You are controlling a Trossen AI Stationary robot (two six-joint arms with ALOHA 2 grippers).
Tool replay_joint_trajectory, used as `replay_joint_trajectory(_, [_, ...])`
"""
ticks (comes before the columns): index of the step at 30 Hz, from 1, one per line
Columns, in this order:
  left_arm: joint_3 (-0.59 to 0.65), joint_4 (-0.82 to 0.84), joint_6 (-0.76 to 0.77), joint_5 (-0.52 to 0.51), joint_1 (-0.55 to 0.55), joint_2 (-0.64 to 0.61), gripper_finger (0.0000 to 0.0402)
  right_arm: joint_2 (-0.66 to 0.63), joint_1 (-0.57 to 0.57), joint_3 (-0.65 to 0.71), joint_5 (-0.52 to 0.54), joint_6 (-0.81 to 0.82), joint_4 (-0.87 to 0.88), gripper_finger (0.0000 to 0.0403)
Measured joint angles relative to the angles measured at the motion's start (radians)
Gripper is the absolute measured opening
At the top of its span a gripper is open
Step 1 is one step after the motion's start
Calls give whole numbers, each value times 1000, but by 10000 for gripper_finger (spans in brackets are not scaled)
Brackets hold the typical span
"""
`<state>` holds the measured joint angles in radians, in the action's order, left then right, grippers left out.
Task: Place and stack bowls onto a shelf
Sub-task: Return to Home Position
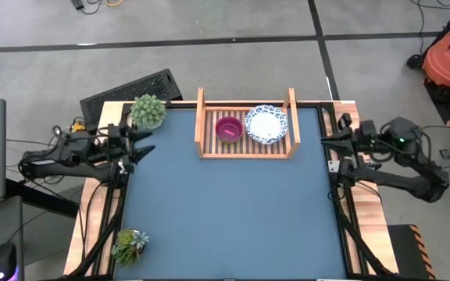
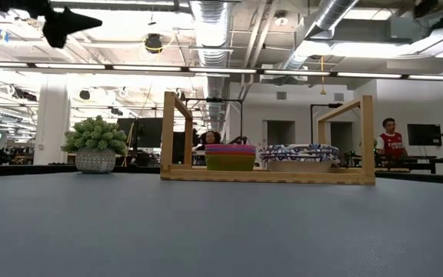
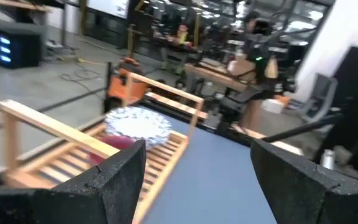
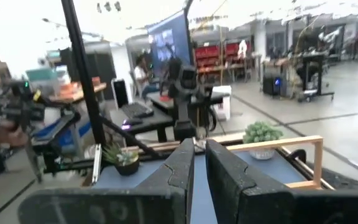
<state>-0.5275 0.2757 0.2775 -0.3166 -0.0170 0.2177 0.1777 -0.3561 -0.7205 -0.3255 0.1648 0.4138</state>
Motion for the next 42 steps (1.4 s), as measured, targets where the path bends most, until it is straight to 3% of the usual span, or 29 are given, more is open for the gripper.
replay_joint_trajectory(5, [105, -71, 55, 50, 0, -42, 274, -166, 0, 120, 40, 47, -5, 69])
replay_joint_trajectory(9, [174, -99, 87, 52, 0, -78, 274, -169, 8, 210, 40, 105, 9, 69])
replay_joint_trajectory(16, [266, -112, 154, 80, 0, -152, 274, -151, 54, 419, -34, 213, -259, 69])
replay_joint_trajectory(22, [337, -115, 182, 85, 0, -218, 274, -174, 137, 580, -9, 273, -452, 69])
replay_joint_trajectory(31, [407, -132, 229, 86, 0, -214, 274, -174, 227, 703, 131, 274, -571, 69])
replay_joint_trajectory(36, [491, -276, 238, 109, -1, -214, 274, -171, 264, 712, 220, 270, -550, 69])
replay_joint_trajectory(42, [516, -331, 212, 135, -25, -207, 274, -171, 271, 712, 244, 248, -536, 69])
